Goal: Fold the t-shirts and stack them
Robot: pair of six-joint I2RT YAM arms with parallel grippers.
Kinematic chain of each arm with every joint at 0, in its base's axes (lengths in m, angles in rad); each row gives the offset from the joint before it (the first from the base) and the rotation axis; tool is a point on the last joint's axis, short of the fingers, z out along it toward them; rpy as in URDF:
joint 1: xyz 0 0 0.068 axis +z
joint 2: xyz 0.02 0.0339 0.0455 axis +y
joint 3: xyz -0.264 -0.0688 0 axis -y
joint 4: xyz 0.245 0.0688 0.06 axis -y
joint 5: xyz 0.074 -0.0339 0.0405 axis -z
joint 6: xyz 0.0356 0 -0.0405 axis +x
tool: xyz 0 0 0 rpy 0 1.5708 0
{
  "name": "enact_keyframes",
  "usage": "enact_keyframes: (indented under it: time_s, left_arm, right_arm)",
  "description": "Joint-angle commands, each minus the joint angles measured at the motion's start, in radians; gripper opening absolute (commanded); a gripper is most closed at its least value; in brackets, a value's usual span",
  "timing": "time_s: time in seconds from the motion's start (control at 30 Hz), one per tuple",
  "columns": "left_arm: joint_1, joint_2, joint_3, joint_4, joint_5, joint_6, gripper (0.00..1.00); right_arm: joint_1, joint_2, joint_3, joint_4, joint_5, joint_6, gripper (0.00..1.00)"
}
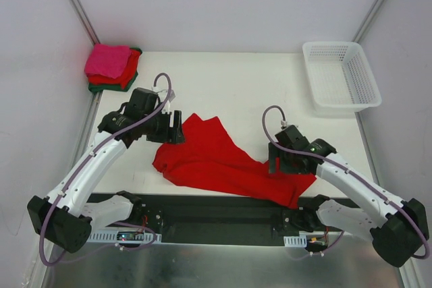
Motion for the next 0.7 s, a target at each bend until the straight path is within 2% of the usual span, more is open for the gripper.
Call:
enact_keyframes:
  time_s: [0.0, 0.23, 0.67]
  left_arm:
    - [0.004, -0.029, -0.027, 0.04, 0.019, -0.009, 0.68]
    - [0.004, -0.044, -0.038, 0.046, 0.024, -0.003, 0.68]
    - [0.004, -0.111, -0.088, 0.045, 0.004, -0.005, 0.68]
  right_arm:
    - [-0.074, 0.042, 0.007, 0.096, -0.036, -0.06, 0.89]
    - [-0.179, 0.171, 0.053, 0.18, -0.081, -0.12, 0.88]
    - [-0.266, 0.331, 0.151, 0.234, -0.084, -0.199, 0.88]
